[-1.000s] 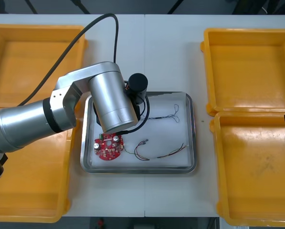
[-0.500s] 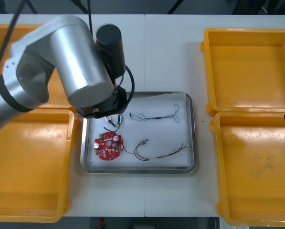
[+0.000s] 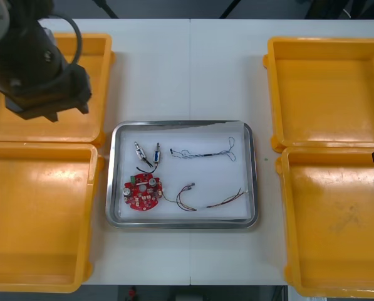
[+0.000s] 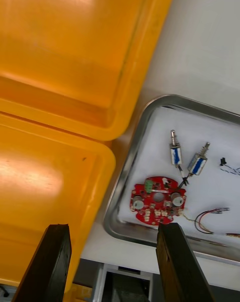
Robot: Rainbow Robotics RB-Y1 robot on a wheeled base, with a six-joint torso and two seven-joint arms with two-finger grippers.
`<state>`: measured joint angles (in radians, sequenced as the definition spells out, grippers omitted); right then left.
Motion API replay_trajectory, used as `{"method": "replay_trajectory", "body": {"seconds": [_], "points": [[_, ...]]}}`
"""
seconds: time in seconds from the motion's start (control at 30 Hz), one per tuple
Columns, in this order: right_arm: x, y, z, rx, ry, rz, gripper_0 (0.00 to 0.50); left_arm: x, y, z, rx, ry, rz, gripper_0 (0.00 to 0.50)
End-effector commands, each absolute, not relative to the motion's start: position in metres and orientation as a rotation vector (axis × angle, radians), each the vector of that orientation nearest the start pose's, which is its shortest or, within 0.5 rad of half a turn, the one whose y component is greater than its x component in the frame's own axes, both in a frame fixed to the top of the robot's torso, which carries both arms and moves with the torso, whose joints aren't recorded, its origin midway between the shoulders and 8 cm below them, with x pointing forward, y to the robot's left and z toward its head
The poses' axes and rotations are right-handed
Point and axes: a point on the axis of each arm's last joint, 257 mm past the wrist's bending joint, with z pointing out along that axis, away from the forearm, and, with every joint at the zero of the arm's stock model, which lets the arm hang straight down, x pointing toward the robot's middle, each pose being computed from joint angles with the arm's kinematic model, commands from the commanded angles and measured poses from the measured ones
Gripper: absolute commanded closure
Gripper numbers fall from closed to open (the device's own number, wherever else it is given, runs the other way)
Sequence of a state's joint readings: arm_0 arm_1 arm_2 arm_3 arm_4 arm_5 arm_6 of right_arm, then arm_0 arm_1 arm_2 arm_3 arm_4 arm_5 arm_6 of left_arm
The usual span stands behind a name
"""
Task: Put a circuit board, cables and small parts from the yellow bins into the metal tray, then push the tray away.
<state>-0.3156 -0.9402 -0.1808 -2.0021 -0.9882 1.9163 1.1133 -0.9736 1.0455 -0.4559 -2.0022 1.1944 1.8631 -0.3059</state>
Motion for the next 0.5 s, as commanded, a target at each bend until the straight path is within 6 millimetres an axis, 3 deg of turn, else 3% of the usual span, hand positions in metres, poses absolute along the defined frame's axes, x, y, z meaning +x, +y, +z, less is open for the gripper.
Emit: {"method": "replay_trajectory", "body": {"seconds": [0.03, 0.17, 0.33, 0.5], "points": [[0.394, -0.367, -0.14, 0.112, 2.776, 0.012, 0.0, 0.426, 0.283, -0.042, -0.272, 2.662, 0.018, 0.0], [0.401, -0.348, -0.133, 0.02, 2.773, 0.027, 0.0, 0.419, 0.316, -0.042, -0.228, 2.663, 0.063, 0.0], [0.401, -0.305, -0.127, -0.186, 2.783, 0.07, 0.0, 0.411, 0.357, -0.052, -0.205, 2.663, 0.078, 0.0], [0.392, -0.271, -0.125, -0.381, 2.776, 0.075, 0.0, 0.403, 0.383, -0.068, -0.191, 2.662, 0.059, 0.0]]}}
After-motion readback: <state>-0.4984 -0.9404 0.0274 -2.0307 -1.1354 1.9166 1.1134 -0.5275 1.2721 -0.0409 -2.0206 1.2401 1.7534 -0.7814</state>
